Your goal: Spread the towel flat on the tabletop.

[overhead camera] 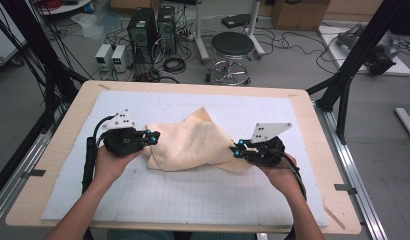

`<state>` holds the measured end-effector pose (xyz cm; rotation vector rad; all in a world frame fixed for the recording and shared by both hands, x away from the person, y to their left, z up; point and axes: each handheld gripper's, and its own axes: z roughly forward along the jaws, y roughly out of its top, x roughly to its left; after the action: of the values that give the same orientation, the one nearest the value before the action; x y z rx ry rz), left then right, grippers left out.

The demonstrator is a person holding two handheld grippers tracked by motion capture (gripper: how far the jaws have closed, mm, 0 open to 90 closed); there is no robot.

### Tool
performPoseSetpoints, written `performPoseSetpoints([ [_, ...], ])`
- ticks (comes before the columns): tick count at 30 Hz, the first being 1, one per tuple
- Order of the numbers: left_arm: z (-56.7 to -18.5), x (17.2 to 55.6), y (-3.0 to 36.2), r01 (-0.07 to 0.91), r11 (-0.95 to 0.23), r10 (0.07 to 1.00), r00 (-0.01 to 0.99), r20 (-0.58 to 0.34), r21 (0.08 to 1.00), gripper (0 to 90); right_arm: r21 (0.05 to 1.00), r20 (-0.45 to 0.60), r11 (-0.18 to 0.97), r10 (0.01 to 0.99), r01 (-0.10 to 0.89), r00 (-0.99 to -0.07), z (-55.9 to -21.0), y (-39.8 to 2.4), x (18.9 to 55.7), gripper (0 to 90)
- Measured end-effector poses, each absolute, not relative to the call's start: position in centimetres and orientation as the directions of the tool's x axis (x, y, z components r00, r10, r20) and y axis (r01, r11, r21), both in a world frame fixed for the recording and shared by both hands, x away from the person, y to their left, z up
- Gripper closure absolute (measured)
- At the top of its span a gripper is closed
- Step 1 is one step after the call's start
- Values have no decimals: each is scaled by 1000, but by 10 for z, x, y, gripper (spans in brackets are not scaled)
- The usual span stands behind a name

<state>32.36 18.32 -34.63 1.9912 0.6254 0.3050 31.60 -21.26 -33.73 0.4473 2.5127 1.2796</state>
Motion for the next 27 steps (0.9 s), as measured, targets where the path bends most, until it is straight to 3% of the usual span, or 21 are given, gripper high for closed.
performPoseSetpoints([
  [2, -358, 316, 174, 286, -414, 511, 858, -40, 864, 693, 798, -128, 585, 395, 142, -910, -339, -207, 316, 839],
  [9, -412, 306, 132, 287, -540, 444, 896, -22, 791, 563, 804, -73, 558, 434, 204, -898, -350, -212, 328, 838],
  [10, -415, 307, 129, 276, -551, 450, 893, 2, 787, 587, 804, -70, 557, 438, 209, -896, -352, -213, 329, 838],
  [14, -417, 315, 130, 281, -547, 475, 880, 17, 789, 869, 794, -43, 560, 439, 236, -898, -358, -213, 332, 837],
  [22, -407, 309, 141, 266, -521, 452, 892, -3, 811, 888, 800, -52, 555, 444, 229, -894, -357, -214, 332, 836],
  [23, -408, 308, 140, 265, -519, 444, 896, -9, 813, 861, 800, -50, 554, 444, 231, -894, -357, -214, 332, 835],
  [25, -414, 306, 133, 282, -531, 440, 897, -24, 799, 658, 794, -48, 559, 446, 237, -894, -357, -213, 332, 835],
  [27, -419, 304, 126, 277, -545, 430, 903, -20, 791, 559, 793, -52, 563, 445, 234, -894, -358, -211, 332, 832],
])
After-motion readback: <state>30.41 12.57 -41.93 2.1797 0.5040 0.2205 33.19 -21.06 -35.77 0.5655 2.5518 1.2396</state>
